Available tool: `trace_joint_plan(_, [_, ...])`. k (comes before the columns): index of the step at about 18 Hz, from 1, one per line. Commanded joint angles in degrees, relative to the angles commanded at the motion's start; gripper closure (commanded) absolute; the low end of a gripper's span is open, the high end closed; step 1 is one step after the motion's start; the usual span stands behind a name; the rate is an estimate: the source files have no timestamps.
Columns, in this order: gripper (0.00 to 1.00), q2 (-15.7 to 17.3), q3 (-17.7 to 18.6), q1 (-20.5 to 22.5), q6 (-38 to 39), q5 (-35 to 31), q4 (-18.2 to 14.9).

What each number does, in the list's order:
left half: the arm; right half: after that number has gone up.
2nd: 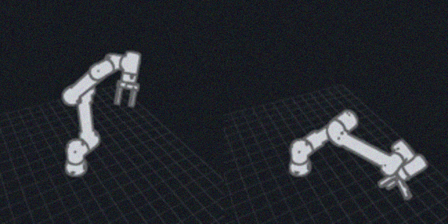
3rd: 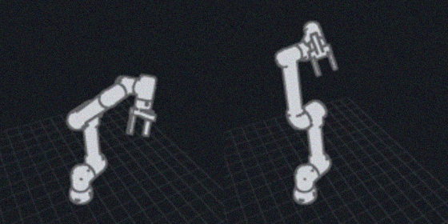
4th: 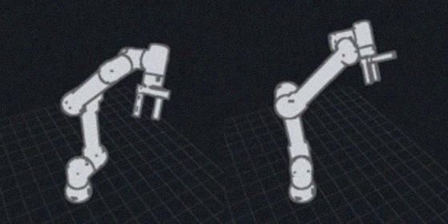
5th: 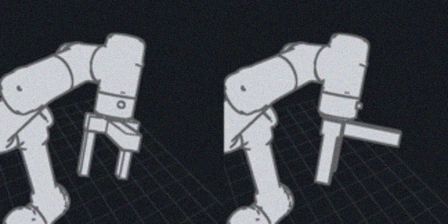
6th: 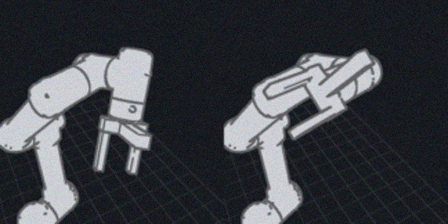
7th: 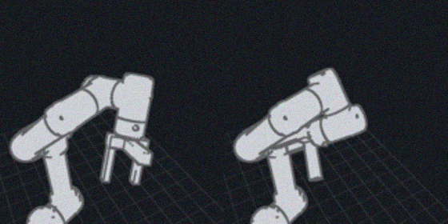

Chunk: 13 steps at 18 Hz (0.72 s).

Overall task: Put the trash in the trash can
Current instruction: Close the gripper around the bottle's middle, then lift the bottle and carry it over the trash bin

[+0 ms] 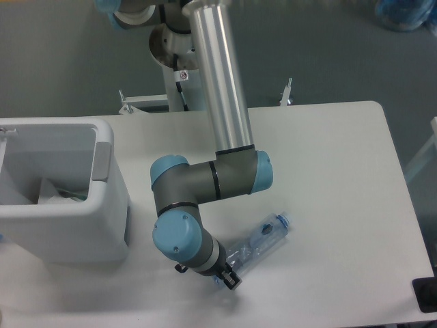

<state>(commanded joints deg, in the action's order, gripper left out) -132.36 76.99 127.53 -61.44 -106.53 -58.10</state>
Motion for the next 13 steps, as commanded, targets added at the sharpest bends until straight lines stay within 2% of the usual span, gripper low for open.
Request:
trace_joint_plan(4, [0.59, 1.31, -0.88, 0.26, 0.09, 0.09, 0.0])
trace_joint_plan(7, [0.59, 3.77, -2.72, 0.79, 2.45, 2.36, 0.0])
trace_joint_plan(11, [0.59, 8.16, -5.45, 4.3, 8.6, 15.17, 0.0])
trace_joint_plan(13, [0.59, 11.5, -5.8, 6.23, 10.8, 22.29, 0.0])
